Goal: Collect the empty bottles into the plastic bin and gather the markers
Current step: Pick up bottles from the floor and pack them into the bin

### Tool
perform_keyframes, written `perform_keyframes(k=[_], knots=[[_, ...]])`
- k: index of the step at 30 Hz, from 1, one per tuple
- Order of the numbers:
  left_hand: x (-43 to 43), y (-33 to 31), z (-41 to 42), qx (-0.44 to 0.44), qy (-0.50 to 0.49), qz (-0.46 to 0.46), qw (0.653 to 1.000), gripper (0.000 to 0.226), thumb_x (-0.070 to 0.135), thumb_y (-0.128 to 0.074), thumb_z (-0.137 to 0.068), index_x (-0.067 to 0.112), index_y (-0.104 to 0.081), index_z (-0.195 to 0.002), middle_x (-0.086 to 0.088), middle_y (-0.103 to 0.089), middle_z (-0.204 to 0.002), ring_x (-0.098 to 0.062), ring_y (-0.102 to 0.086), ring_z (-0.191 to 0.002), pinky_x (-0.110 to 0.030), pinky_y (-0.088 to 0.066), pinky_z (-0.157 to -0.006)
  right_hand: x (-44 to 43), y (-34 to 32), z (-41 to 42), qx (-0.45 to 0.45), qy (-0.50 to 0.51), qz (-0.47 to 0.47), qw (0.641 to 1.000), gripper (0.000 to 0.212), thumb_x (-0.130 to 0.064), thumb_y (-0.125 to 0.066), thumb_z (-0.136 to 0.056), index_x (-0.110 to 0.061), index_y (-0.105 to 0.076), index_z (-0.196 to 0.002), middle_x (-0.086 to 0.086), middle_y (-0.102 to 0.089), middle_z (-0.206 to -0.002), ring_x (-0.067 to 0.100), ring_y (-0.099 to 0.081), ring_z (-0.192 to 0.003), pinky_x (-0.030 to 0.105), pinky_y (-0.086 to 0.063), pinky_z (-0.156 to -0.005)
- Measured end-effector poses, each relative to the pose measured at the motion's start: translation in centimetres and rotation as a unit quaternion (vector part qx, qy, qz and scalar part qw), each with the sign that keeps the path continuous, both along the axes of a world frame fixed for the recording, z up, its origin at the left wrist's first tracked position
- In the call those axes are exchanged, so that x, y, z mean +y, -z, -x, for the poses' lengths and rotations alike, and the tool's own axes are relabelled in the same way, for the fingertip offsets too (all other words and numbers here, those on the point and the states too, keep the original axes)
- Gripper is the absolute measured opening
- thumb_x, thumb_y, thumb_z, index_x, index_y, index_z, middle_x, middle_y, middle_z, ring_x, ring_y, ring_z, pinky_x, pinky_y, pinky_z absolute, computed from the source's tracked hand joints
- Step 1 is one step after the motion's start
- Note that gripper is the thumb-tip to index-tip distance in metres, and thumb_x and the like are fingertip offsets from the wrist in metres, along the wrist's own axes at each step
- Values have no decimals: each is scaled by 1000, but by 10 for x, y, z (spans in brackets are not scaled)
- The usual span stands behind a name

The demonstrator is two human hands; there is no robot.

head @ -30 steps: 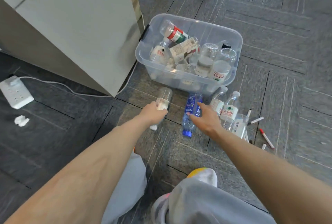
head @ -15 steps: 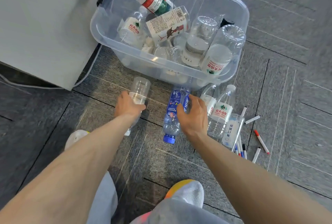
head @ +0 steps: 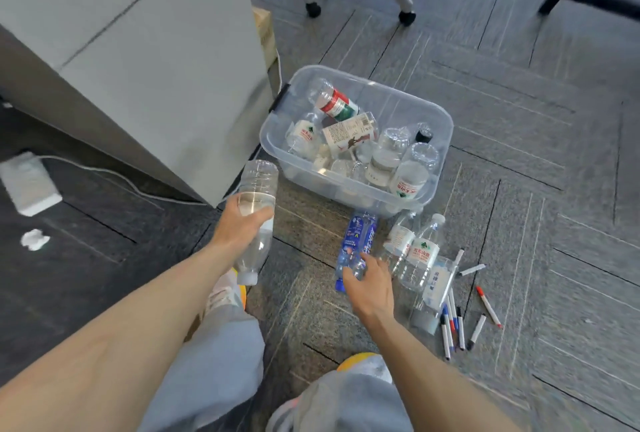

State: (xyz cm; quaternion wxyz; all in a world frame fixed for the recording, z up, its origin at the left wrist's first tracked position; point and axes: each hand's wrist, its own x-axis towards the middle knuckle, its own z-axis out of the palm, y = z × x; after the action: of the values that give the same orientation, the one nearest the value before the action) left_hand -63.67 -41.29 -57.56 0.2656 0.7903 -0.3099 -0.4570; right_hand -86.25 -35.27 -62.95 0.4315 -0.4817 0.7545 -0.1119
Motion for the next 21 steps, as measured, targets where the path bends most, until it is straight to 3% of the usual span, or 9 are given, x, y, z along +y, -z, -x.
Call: perform_keyframes(k=[4, 7, 11, 14, 15, 18, 21], knots=[[19, -50, 1, 13, -4, 50, 999, 47, 31, -69, -84, 22, -45, -124, -4, -59, -116, -23, -58, -105, -40, -48, -95, 19, -27, -3, -21, -3, 18, 1000, 50, -31, -56, -92, -18, -48, -140, 7, -48, -138, 23, -48, -122, 32, -39, -89], [30, -69, 5, -9, -28, 103, 994, 46, 37, -68, -77, 26, -47, -117, -2, -60, -113, -20, -58, -98, -34, -49, -81, 27, -28, -6, -24, 6, 16, 1000, 51, -34, -56, -90, -20, -50, -138, 6, -51, -132, 22, -51, -118, 33, -41, -90], [34, -71, 13, -32, -29, 141, 989, 65, 46, -64, -66, 24, -46, -125, -1, -59, -113, -23, -59, -102, -38, -52, -87, 13, 12, -3, -15, 27, 8, 999, 44, -50, -52, -75, -27, -58, -111, 6, -65, -109, 25, -63, -95, 40, -54, -81], [30, -52, 12, -2, -18, 145, 989, 55, 42, -72, -74, 30, -46, -121, 6, -59, -106, -13, -63, -88, -19, -54, -66, -5, 51, -3, 3, 30, 2, 1000, 44, -49, -51, -76, -21, -56, -109, 9, -65, -104, 27, -62, -86, 35, -51, -70], [27, -44, 12, 8, -14, 147, 989, 53, 40, -75, -76, 31, -47, -121, 8, -59, -107, -9, -62, -88, -16, -53, -65, -11, 53, -7, 8, 28, 3, 1000, 44, -46, -52, -78, -18, -55, -111, 11, -64, -106, 28, -61, -88, 33, -47, -70], [16, -19, 8, 24, -12, 141, 990, 57, 41, -79, -74, 29, -50, -122, 10, -60, -111, -9, -60, -102, -26, -50, -85, -32, 75, -20, 15, 26, -11, 999, 61, -42, -58, -83, -12, -43, -134, 18, -53, -128, 36, -56, -108, 38, -45, -84], [1, 2, -1, 10, -15, 119, 993, 55, 42, -79, -73, 29, -51, -118, 10, -62, -106, -10, -62, -98, -27, -50, -82, -46, 104, -32, 43, 27, -36, 998, 97, -44, -67, -86, -5, -8, -152, 25, -28, -149, 43, -38, -133, 46, -34, -107]])
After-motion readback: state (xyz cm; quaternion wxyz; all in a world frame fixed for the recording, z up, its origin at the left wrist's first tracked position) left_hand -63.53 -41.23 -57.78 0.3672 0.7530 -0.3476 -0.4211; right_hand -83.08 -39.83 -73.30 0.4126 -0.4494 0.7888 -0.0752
